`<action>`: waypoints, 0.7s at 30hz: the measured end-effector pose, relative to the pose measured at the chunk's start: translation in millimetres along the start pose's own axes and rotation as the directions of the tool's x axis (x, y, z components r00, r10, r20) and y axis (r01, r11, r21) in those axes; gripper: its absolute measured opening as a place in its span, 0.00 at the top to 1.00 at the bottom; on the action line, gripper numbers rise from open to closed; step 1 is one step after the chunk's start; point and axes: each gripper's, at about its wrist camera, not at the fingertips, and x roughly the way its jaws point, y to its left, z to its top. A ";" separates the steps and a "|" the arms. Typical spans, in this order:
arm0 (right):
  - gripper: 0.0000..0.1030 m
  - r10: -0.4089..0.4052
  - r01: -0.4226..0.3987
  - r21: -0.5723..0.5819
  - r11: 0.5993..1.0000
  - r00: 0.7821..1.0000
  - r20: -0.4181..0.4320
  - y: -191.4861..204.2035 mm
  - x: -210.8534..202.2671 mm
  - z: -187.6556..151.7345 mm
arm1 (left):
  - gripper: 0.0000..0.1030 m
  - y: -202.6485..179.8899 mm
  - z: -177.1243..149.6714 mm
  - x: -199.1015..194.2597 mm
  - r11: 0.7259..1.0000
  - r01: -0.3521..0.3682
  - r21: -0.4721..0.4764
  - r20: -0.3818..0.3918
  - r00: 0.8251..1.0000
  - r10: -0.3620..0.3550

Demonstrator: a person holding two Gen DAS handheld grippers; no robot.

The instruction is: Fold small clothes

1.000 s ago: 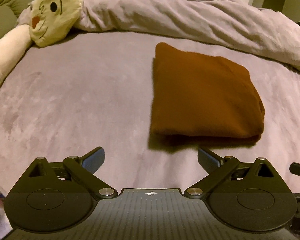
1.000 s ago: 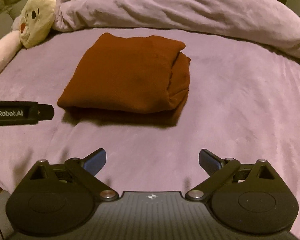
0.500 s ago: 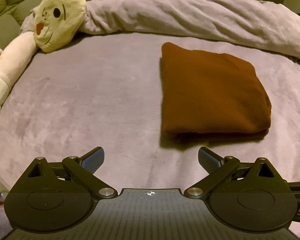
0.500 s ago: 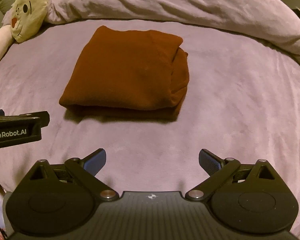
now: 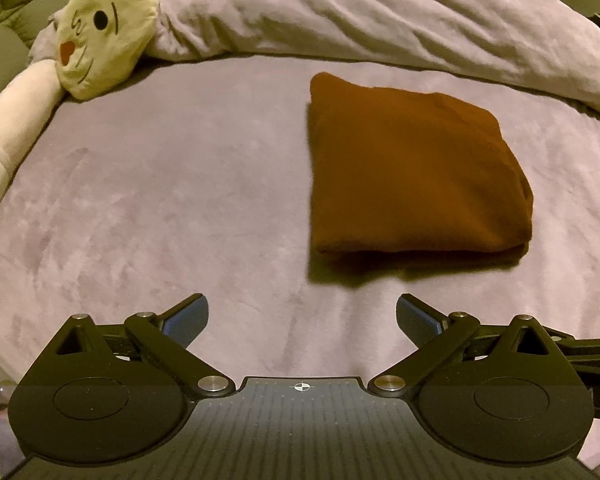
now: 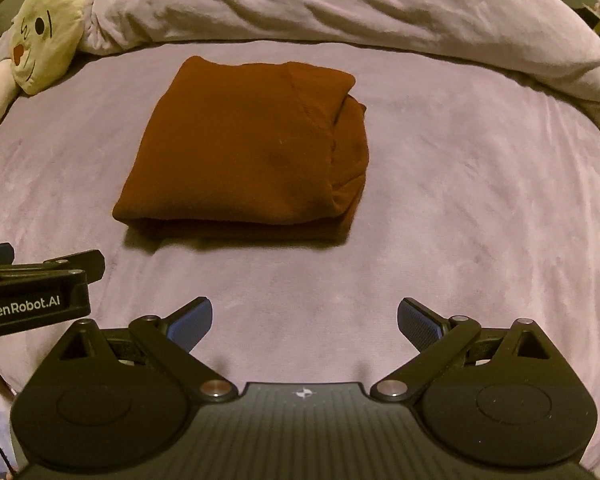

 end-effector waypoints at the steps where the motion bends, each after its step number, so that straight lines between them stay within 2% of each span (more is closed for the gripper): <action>1: 0.04 -0.002 0.002 -0.001 1.000 1.000 0.003 0.5 -0.1 -0.5 | 0.00 -0.6 0.0 -0.7 1.000 0.000 0.004 0.000 1.000 0.000; 21: 0.04 0.002 -0.002 0.011 1.000 1.000 0.013 -1.6 -2.0 -0.2 | 0.00 -4.9 -2.0 1.9 1.000 -0.014 0.014 -0.012 1.000 0.014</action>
